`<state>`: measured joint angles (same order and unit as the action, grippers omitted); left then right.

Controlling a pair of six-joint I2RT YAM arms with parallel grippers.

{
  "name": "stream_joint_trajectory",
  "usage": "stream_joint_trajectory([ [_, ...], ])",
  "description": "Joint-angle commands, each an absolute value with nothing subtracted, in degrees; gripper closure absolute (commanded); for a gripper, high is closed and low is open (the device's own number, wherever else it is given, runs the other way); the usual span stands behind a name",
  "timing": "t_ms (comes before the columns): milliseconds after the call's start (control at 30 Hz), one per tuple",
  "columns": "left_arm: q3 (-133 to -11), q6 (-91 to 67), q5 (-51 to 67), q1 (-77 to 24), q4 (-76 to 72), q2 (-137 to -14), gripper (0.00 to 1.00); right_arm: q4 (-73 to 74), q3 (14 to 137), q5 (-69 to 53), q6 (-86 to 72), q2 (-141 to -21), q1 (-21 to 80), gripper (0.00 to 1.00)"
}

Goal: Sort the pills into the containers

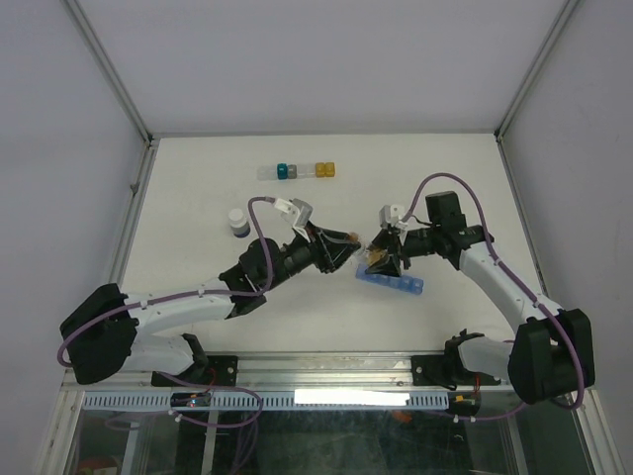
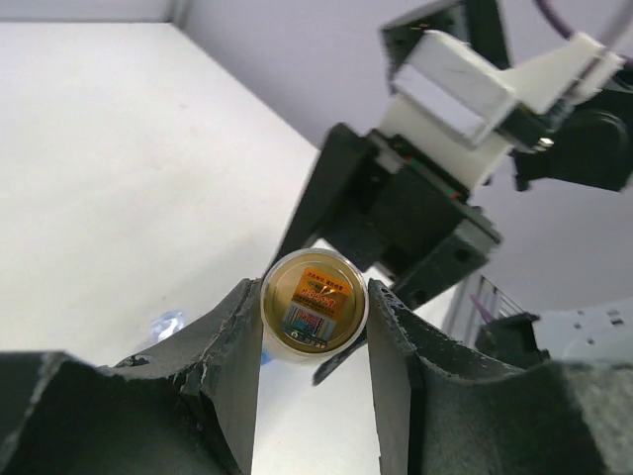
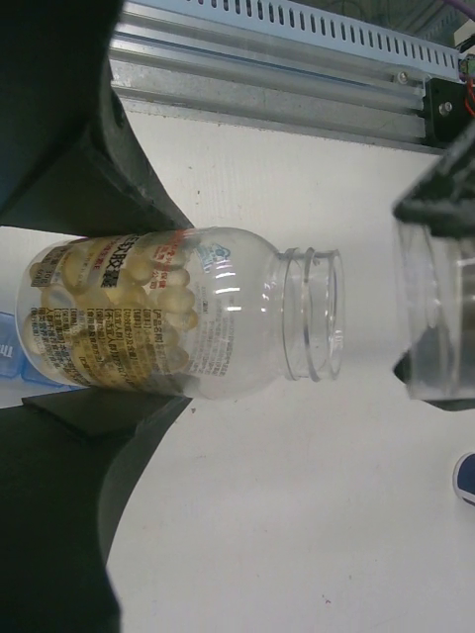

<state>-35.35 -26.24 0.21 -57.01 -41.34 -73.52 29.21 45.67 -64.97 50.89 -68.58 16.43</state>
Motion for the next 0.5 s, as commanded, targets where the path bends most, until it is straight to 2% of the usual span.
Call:
stream_joint_trajectory([
  [0,-34.7,-29.6,-12.8,-56.6,-32.9,-67.9,1.0,26.3,47.8,-67.4,47.9,-67.4,14.9,1.0],
  [133,-33.7,-30.4,-17.7,-53.2,-22.8,-65.9,1.0,23.1,48.6,-71.2,41.4,-65.4,11.5,1.0],
  [233,-33.5,-32.2,-19.3,-49.2,-14.5,-67.8,1.0,12.0,48.2,-71.5,27.3,-60.8,7.7,1.0],
  [300,-33.7,-33.5,-18.7,-45.7,-10.1,-70.0,1.0,-2.4,46.2,-66.8,12.4,-56.8,5.2,1.0],
  [400,-33.9,-34.2,-19.5,-43.6,-6.4,-73.0,1.0,-23.5,44.4,-49.5,-8.7,-52.9,0.4,1.0],
  [467,-34.3,-34.6,-19.8,-43.0,-4.9,-74.6,1.0,-31.0,47.5,-46.9,-20.7,-55.4,-1.9,1.0],
])
